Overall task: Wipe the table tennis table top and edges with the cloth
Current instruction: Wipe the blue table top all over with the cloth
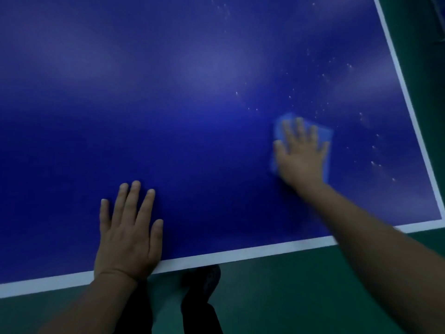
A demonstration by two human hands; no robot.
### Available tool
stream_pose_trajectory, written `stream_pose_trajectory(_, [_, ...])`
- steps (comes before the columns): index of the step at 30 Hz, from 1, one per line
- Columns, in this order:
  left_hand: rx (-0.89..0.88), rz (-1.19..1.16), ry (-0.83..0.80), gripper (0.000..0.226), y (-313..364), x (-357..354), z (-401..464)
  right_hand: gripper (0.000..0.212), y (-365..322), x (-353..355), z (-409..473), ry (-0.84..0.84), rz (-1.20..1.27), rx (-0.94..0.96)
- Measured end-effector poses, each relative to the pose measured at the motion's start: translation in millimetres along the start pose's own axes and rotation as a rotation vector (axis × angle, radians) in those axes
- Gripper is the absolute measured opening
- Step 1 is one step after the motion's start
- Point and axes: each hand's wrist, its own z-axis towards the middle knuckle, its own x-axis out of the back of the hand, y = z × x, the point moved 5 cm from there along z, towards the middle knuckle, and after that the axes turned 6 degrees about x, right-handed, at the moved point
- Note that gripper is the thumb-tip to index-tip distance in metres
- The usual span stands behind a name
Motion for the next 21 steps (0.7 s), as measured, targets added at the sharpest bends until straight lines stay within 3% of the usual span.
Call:
stream_pose_trajectory(3, [-0.006, 0.017, -0.012, 0.064, -0.8, -1.0, 0.0, 0.062, 48.7, 14.9, 9.1, -0.006, 0.117, -0.311])
stream_pose_trajectory(5, [-0.007, 0.022, -0.011, 0.064, -1.1, -1.5, -0.5, 0.063, 15.4, 6.2, 1.1, 0.024, 0.094, -0.262])
stream_pose_trajectory(7, [-0.013, 0.032, -0.005, 0.064, -0.9, -1.3, -0.2, 0.063, -46.0, -8.0, -23.1, 0.045, 0.038, -0.003])
stream_pose_trajectory(10, [-0.018, 0.029, 0.012, 0.063, 0.3, -0.7, 0.7, 0.061, -127.1, -29.4, -100.3, 0.024, -0.026, 0.590])
stream_pose_trajectory(12, [-0.013, 0.028, 0.015, 0.063, 0.6, -0.3, 0.3, 0.059, -128.7, -35.2, -128.2, -0.047, -0.074, 0.912])
stream_pose_trajectory(13, [-0.012, 0.027, 0.014, 0.063, 1.1, 0.0, 0.4, 0.058, -114.3, -32.4, -119.3, -0.044, -0.093, 0.963])
stream_pose_trajectory(15, [-0.010, 0.040, 0.004, 0.063, 1.0, -0.4, 0.8, 0.061, -71.8, -22.9, -72.7, 0.005, -0.131, 0.760])
stream_pose_trajectory(18, [-0.009, 0.070, -0.014, 0.064, 0.4, -2.2, 0.7, 0.068, 6.0, -1.9, -10.1, -0.039, -0.064, 0.170])
stream_pose_trajectory(21, [-0.006, 0.085, -0.024, 0.064, -0.3, -4.1, 1.2, 0.068, 7.4, 3.8, -12.7, -0.040, 0.001, -0.025])
